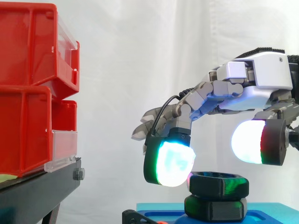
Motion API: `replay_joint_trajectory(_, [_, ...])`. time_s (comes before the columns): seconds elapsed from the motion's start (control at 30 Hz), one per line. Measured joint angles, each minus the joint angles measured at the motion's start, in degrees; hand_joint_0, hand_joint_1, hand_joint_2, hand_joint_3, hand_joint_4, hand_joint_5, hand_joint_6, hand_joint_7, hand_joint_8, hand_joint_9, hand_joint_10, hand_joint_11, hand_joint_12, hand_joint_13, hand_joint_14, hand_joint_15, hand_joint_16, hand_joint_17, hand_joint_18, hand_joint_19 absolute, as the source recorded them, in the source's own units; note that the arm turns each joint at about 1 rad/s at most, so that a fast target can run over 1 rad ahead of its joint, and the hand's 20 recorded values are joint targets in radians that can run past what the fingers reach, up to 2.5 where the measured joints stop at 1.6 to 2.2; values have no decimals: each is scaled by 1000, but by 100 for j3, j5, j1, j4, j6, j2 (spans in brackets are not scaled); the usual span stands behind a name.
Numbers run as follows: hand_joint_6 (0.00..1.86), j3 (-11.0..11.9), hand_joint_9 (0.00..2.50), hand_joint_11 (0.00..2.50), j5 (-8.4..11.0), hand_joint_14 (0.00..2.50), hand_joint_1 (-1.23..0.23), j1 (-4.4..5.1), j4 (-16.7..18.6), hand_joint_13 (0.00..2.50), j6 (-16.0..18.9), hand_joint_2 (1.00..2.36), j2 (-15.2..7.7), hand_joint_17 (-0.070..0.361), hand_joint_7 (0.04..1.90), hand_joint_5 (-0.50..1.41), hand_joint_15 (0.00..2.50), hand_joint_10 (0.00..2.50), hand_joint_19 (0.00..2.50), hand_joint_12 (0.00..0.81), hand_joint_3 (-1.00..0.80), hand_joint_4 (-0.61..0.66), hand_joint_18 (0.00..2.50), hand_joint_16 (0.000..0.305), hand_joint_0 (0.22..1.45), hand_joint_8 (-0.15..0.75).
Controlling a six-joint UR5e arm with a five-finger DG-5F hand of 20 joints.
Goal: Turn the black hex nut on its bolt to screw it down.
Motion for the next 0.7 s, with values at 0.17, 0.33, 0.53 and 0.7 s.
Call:
replay_joint_trajectory(0.17, [764,-26,529,321,-42,1,-446,-59,50,348,0,1000,0,33,676,-198,0,7,122,140,-500,216,86,15,522,247])
replay_joint_trajectory(0.33, [763,-41,531,318,-111,0,-446,-129,82,348,2,1000,1,33,672,-197,0,7,123,139,-500,218,86,15,523,247])
replay_joint_trajectory(0.53, [762,-36,534,319,-158,1,-447,-169,105,349,17,1000,6,33,667,-197,0,7,122,139,-500,220,86,14,523,247])
replay_joint_trajectory(0.7, [762,-5,534,320,-160,0,-447,-133,147,350,56,1000,6,33,667,-196,0,7,124,138,-500,222,86,14,524,246])
